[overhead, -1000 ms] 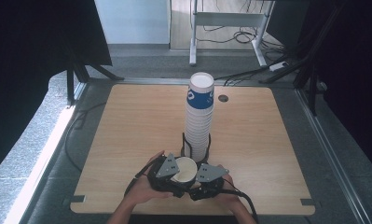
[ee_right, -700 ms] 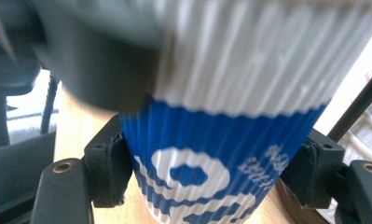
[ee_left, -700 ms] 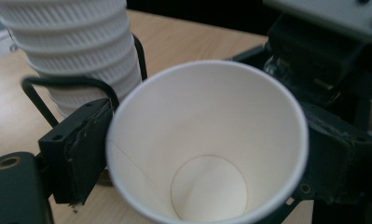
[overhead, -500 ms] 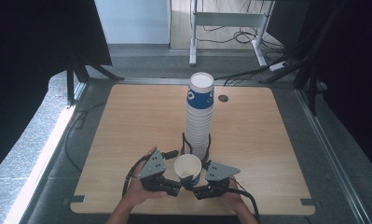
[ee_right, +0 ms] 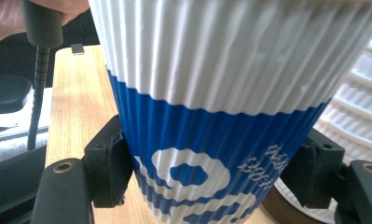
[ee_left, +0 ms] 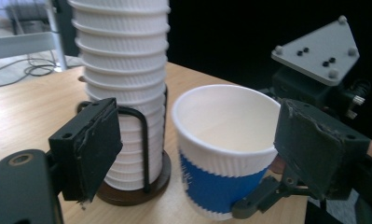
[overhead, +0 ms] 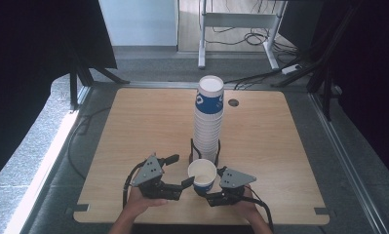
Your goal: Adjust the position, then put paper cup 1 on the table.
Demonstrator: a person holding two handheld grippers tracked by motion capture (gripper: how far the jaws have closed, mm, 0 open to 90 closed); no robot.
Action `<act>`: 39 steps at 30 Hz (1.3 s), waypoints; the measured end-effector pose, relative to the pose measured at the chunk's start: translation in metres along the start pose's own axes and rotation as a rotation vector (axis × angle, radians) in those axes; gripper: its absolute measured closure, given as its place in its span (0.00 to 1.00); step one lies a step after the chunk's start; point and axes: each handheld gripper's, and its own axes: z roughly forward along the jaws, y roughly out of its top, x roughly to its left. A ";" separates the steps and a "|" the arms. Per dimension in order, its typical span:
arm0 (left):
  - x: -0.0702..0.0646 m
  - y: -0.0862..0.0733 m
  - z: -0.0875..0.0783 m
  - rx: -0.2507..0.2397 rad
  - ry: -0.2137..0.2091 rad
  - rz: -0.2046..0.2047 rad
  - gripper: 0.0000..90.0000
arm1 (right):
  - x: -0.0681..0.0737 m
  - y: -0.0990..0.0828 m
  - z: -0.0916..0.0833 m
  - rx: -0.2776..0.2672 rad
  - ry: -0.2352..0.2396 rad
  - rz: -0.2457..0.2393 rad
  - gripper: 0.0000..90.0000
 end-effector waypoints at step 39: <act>0.030 -0.031 0.007 0.194 0.141 -0.044 0.17 | -0.028 0.014 -0.065 -0.200 -0.164 0.044 0.30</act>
